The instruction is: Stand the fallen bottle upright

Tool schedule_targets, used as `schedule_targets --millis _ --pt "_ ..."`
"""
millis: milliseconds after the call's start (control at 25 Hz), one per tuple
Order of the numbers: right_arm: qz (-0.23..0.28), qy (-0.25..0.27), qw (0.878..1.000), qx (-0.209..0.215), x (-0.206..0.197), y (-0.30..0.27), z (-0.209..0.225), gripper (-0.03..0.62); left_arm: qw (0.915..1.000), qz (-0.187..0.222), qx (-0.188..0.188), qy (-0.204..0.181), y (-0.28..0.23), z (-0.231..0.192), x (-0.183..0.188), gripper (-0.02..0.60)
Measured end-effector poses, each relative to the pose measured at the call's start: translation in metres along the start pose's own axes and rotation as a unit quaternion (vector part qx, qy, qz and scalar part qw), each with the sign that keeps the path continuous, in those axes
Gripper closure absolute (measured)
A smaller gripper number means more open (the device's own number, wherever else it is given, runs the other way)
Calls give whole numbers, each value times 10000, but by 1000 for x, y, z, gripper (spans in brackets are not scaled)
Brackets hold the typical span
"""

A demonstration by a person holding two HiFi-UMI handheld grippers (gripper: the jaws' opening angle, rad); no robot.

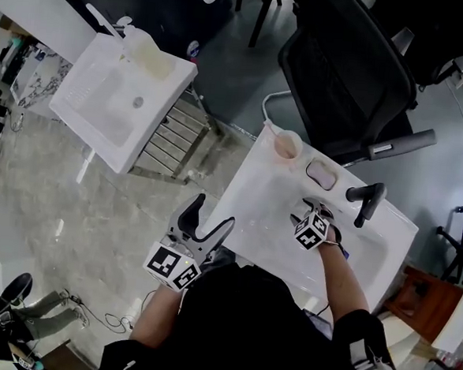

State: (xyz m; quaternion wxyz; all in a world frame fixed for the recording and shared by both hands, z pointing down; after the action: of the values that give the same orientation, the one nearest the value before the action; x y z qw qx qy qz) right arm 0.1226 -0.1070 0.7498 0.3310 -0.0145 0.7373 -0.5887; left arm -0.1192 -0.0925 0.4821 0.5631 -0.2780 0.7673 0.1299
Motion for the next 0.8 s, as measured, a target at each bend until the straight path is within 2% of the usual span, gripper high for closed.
schedule_targets --millis 480,800 --pt "-352 -123 9991 221 -5 -21 3 333 9995 -227 109 197 5 -5 -14 222" --pt "-527 -78 9980 336 -9 -30 2 345 9993 -324 16 199 2 -1 -16 222"
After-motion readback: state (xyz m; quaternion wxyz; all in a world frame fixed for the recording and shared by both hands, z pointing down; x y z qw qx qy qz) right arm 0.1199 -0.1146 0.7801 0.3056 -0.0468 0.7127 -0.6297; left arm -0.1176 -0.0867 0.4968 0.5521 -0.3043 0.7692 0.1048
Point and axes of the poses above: the fingertips, and each gripper's own axes: y backward along the fingers, z to its right, x out of its top, the point moved 3 cm from there along y, backward along the fingers, and after that the axes turned 7 degrees about z, right-handed, at the moved point
